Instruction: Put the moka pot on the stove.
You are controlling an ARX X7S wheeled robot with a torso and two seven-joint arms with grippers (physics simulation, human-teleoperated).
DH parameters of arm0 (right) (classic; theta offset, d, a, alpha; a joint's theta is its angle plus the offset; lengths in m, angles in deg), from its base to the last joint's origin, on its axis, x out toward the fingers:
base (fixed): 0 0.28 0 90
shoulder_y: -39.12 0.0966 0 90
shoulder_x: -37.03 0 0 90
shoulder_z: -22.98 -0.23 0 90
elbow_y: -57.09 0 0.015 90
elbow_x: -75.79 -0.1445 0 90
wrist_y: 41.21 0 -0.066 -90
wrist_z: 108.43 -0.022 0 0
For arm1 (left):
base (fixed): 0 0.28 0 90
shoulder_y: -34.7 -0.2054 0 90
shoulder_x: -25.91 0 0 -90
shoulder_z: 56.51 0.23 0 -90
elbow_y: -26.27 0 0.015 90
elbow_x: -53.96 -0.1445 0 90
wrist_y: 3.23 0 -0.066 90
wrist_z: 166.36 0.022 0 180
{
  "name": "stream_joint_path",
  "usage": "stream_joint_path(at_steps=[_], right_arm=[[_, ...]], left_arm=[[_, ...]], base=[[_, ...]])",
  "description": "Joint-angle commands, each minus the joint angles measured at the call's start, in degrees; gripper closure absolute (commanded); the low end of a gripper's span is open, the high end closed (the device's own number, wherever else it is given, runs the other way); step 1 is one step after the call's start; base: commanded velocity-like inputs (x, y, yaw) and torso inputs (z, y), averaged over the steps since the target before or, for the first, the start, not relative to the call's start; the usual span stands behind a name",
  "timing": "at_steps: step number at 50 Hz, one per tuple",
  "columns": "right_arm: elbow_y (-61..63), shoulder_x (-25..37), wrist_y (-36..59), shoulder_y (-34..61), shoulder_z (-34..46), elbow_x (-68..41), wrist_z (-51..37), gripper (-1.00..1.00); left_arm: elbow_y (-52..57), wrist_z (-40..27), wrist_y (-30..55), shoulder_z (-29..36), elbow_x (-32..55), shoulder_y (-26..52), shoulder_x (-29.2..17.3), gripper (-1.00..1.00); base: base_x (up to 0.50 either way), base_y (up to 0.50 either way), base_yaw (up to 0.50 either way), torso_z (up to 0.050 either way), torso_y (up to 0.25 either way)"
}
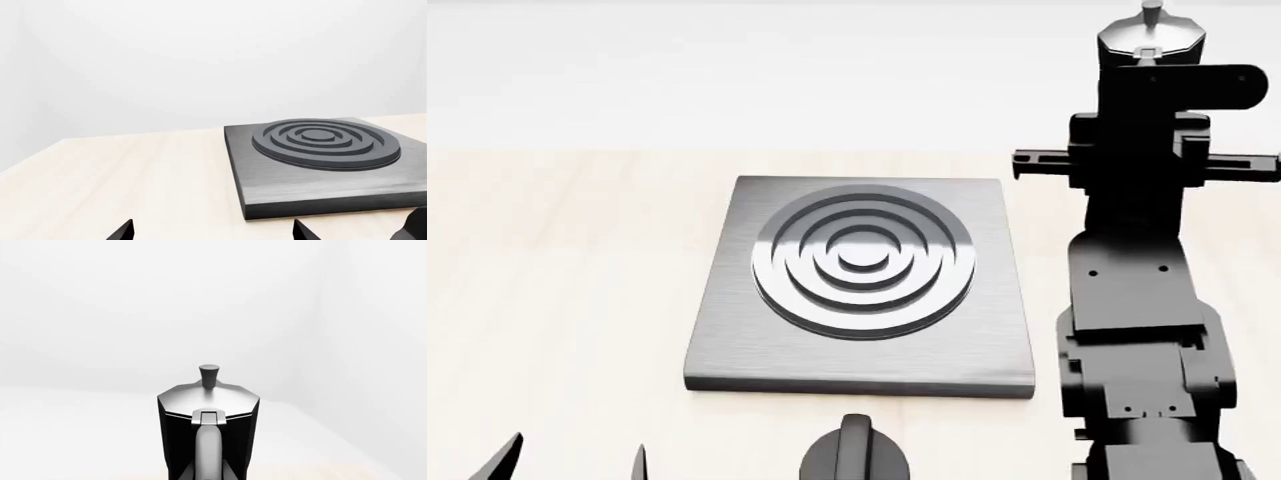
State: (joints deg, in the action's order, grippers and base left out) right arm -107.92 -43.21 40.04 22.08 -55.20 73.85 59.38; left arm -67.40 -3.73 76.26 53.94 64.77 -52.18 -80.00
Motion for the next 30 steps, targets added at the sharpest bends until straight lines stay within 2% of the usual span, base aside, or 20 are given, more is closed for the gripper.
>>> stream_joint_path(at_steps=[1,30], right_arm=[[0.0,-1.5,0.5,2.3,-1.3,1.1,2.4,1.00],[0.0,-4.5,1.5,2.8,-5.9,1.8,7.5,1.00]], left_arm=[[-0.4,-0.2,-0.9,-0.4,0.3,0.0,0.4,-1.00],[-0.4,-0.5,-1.1,0.0,1.1,0.1,0.1,-1.00]], base=[[0.00,0.00,0.00,0.000,0.000],[0.00,0.00,0.00,0.000,0.001]])
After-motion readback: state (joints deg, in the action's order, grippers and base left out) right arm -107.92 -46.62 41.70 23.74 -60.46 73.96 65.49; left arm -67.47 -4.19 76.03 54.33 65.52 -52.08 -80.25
